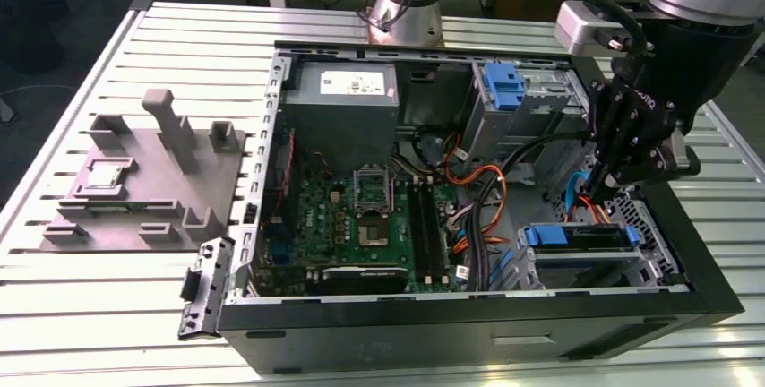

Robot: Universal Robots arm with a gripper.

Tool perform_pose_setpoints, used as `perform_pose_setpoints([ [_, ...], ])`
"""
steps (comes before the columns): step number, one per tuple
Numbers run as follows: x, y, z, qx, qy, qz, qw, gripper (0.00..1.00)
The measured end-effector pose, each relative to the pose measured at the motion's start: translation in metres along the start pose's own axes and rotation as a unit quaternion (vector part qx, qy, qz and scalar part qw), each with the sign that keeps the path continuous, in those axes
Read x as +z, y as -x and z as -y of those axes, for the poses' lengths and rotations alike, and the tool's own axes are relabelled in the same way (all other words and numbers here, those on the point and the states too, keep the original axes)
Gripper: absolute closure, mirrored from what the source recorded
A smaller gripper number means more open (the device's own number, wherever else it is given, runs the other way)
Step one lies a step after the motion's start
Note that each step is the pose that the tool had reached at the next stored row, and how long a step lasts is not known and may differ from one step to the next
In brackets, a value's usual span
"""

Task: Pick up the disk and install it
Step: 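Insert the second disk wire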

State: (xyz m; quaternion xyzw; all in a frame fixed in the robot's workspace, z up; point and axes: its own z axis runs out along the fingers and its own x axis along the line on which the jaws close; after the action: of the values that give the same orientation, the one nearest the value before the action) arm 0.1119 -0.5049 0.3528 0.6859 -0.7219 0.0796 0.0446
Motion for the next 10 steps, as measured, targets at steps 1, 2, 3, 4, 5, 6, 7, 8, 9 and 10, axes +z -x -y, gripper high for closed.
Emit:
perform_pose_setpoints([
  [1,0.0000,0.0000,0.0000,0.000,0.0000,0.0000,1.0000,0.84],
  [2,0.0000,0.0000,0.0000,0.000,0.0000,0.0000,1.0000,0.84],
  [3,0.0000,0.0000,0.0000,0.000,0.0000,0.0000,1.0000,0.84],
  [4,0.0002,0.0000,-0.0003,0.000,-0.0007,0.0001,1.0000,0.84],
  [5,0.0003,0.0000,-0.0010,0.000,-0.0020,0.0002,1.0000,0.84],
  [6,0.0004,0.0000,-0.0022,0.001,-0.0038,0.0002,1.0000,0.84],
  [7,0.0006,-0.0001,-0.0039,0.001,-0.0064,0.0003,1.0000,0.84],
  [8,0.0008,-0.0001,-0.0056,0.001,-0.0091,0.0004,1.0000,0.84],
  [9,0.0012,-0.0002,-0.0072,0.002,-0.0119,0.0008,0.9999,0.84],
  [10,0.0017,-0.0006,-0.0083,0.002,-0.0146,0.0017,0.9999,0.84],
])
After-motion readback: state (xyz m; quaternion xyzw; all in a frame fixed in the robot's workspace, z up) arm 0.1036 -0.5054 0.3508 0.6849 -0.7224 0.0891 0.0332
